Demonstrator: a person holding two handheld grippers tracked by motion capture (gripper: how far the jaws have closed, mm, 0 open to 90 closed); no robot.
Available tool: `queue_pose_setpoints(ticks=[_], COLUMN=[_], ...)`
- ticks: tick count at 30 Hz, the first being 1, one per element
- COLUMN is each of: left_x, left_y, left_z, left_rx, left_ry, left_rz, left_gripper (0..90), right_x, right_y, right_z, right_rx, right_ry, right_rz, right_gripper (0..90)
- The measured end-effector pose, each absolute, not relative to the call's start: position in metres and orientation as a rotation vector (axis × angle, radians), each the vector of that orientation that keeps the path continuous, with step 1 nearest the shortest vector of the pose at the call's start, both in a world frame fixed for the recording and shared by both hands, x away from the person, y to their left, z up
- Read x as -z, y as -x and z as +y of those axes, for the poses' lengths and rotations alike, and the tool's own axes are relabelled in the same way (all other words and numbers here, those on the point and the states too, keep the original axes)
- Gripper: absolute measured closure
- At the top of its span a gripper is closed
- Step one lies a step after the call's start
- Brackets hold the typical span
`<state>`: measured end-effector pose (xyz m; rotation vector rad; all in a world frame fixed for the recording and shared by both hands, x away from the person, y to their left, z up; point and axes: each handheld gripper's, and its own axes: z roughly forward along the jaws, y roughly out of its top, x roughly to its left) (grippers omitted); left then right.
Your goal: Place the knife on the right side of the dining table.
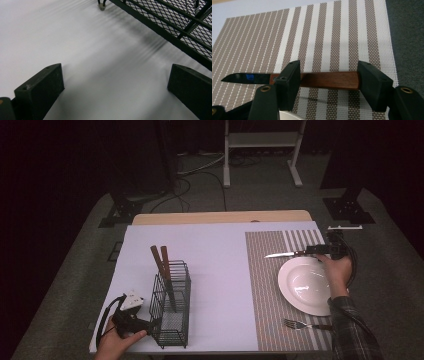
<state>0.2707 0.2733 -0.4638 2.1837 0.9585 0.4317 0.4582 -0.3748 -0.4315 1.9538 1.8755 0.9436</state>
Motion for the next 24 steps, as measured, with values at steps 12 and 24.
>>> queue_pose_setpoints(ticks=[12,24], left_x=[0.4639,0.4638], left_y=[-0.2708,-0.2708], left_z=[0.2732,0.2733], left_rx=[-0.432,-0.432], left_ry=[-2.183,-2.184], left_rz=[0.958,0.959], left_gripper=[0.0,0.0], right_x=[0.4325,0.4288], right_y=[-0.4620,-0.4609], right_z=[-0.3690,-0.3676], right_rx=[-0.834,-0.806], right_ry=[-1.919,-1.883], right_rz=[1.924,1.915], right_gripper=[35.3,35.1])
